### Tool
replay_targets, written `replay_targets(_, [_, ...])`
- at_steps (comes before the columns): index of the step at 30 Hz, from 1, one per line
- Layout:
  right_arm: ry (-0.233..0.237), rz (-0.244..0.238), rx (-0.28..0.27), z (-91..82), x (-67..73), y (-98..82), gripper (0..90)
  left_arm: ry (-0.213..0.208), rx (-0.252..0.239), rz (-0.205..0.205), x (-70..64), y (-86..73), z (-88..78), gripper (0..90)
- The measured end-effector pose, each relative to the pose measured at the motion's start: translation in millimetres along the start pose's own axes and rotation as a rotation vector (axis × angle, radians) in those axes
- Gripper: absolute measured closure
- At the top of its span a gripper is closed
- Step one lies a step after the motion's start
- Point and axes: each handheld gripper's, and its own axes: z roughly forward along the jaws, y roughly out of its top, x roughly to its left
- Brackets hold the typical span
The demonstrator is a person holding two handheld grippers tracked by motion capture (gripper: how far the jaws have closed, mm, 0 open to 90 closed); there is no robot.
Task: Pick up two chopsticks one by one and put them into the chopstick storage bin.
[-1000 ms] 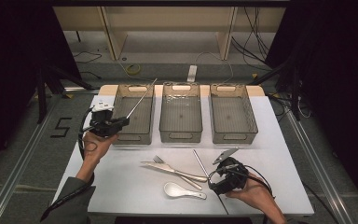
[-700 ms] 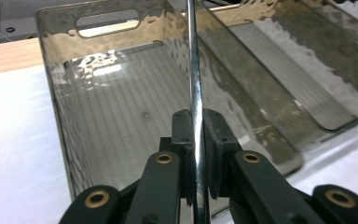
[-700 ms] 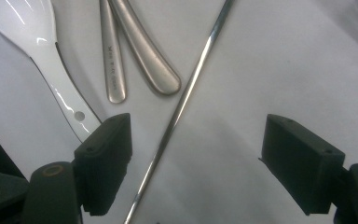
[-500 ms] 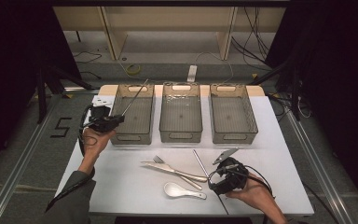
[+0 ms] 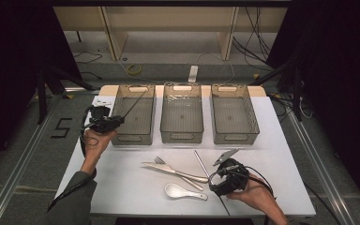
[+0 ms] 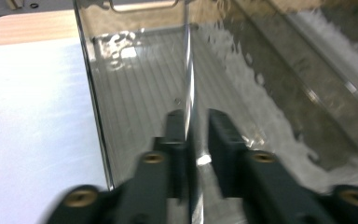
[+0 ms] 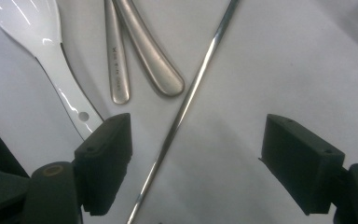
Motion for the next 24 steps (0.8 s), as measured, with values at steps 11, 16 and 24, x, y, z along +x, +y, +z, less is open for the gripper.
replay_targets(11, [0.005, 0.004, 0.000, -2.6, -2.1, 1.2, 25.8, -0.132, -0.022, 0.048, -24.0, 2.6, -5.0, 32.8])
replay_targets(16, [-0.007, 0.007, 0.014, -4.0, -3.5, 1.9, 26.8, -0.181, -0.031, 0.080, -36.9, -0.1, -16.6, 25.5])
replay_targets(24, [-0.024, 0.014, 0.076, -3.0, -6.3, 3.1, 26.8, -0.251, -0.077, 0.138, -60.0, -9.2, -36.2, 19.7])
